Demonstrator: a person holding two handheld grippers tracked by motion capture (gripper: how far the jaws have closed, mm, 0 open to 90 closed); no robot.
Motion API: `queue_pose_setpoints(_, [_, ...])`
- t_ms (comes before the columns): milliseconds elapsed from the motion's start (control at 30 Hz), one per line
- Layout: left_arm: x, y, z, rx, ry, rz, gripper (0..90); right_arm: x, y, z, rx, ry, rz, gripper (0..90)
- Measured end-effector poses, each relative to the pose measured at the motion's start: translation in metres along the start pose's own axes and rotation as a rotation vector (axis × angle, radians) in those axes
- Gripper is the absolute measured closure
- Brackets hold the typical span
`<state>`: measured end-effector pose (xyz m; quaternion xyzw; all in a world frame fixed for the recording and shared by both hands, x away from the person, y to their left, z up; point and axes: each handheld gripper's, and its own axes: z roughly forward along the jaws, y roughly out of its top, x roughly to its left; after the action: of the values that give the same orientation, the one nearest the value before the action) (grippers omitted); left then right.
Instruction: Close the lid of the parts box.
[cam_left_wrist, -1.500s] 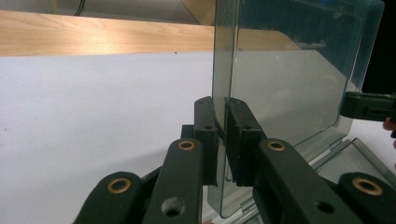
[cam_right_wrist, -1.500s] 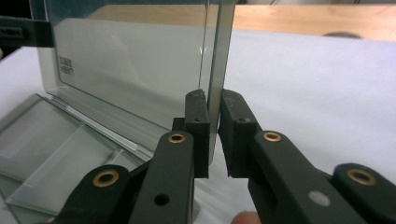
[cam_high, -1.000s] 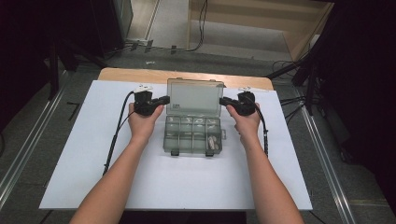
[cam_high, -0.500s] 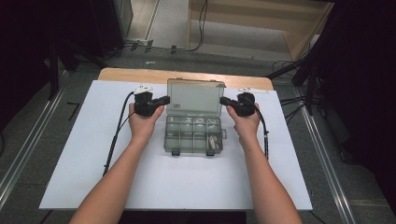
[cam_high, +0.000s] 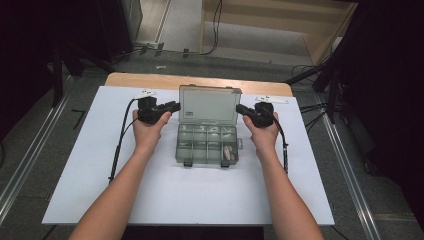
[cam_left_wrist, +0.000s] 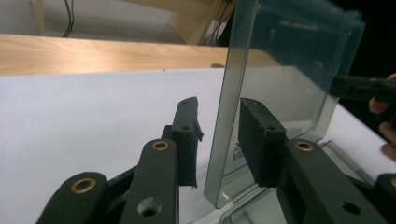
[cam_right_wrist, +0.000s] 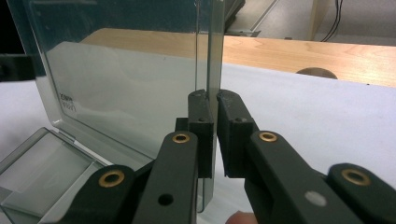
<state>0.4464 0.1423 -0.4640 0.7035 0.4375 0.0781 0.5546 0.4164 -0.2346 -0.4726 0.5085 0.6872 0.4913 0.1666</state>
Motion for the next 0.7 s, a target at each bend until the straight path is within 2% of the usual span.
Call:
queue_pose_setpoints(167, [0.004, 0.003, -0.002, 0.004, 0.017, -0.011, 78.3, 0.001, -0.001, -0.002, -0.006, -0.001, -0.012, 83.0])
queue_pose_setpoints(300, [0.009, 0.002, 0.006, 0.038, 0.037, -0.028, 87.6, 0.002, -0.003, -0.004, -0.017, -0.004, -0.026, 82.9])
queue_pose_setpoints(400, [0.013, 0.003, 0.014, 0.065, 0.039, -0.048, 88.6, 0.002, -0.004, -0.005, -0.028, -0.001, -0.038, 82.8])
queue_pose_setpoints(533, [0.015, 0.005, 0.024, 0.082, 0.016, -0.080, 88.7, 0.003, -0.006, -0.007, -0.038, -0.001, -0.051, 82.7])
queue_pose_setpoints(700, [0.012, 0.009, 0.031, 0.096, -0.013, -0.075, 88.7, 0.003, -0.009, -0.009, -0.057, 0.005, -0.075, 82.5])
